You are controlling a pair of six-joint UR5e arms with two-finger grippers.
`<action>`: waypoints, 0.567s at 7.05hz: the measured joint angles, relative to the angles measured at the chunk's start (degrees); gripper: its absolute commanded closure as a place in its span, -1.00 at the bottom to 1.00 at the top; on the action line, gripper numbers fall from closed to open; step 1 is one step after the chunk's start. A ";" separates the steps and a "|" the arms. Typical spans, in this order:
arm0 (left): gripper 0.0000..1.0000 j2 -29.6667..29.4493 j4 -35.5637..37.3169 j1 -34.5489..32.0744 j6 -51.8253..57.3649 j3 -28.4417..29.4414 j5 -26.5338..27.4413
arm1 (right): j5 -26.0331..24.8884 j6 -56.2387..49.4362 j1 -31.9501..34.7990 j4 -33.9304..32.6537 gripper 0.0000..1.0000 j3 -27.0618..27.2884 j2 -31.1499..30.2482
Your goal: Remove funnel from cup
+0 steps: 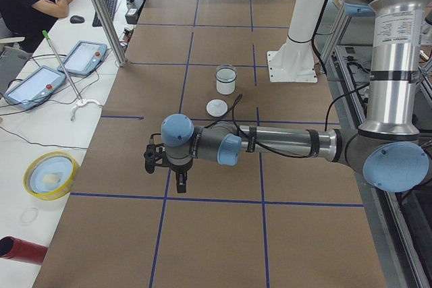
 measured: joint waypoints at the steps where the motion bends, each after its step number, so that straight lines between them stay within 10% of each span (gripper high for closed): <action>1: -1.00 -0.48 -2.28 5.24 -15.69 -3.19 0.76 | 0.00 0.00 0.00 0.00 -1.00 0.01 0.00; 4: -0.94 -2.88 -1.52 20.70 -51.81 -15.65 7.19 | 0.00 0.00 0.00 0.00 -1.00 0.05 0.00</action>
